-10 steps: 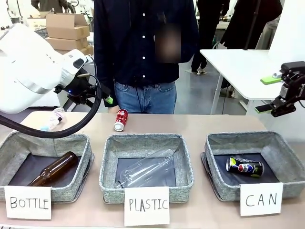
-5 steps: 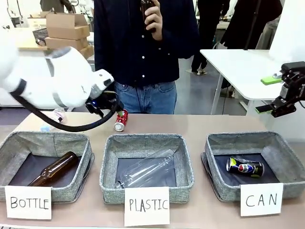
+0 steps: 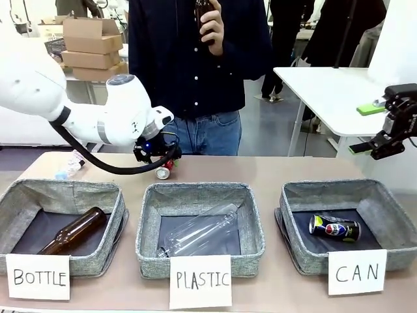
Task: Sort the can waste into the basket.
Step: Pick up the can waste from the table and place it in the right Fabric basket.
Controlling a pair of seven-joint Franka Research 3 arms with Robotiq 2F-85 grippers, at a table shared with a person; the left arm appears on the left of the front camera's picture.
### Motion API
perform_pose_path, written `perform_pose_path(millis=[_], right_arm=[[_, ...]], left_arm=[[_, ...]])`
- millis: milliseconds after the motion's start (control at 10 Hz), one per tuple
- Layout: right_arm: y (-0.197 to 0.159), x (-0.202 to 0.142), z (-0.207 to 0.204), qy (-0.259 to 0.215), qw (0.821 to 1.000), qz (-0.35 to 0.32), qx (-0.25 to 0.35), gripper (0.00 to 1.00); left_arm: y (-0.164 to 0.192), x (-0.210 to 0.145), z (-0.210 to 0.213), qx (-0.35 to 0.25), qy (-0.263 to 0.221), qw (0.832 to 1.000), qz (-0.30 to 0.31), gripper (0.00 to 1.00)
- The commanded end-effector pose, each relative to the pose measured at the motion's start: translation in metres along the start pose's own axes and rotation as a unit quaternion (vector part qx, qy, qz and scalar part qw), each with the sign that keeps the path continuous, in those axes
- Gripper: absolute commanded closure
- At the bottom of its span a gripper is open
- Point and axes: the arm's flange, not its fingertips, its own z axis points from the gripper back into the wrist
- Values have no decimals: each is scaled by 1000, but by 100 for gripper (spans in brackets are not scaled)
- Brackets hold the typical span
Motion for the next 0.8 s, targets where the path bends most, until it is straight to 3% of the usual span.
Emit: perform_pose_path(millis=[0,300,400,500,600,700], right_arm=[[1,0,3,5,1000,11,-1,0],[1,0,3,5,1000,11,-1,0],[1,0,3,5,1000,11,-1,0],[1,0,3,5,1000,11,-1,0],[1,0,3,5,1000,11,-1,0],[1,0,3,5,1000,11,-1,0]], left_arm=[[-5,12,-13,24,1,1000,16,0],[-7,13,-20,28,-13,999,27,0],[-7,13,-20,33,-32,999,28,41],[-7,13,-19,28,-36,999,24,59],[-6,13,-18,26,-39,999,25,100],[-5,13,-17,24,-43,998,27,100]])
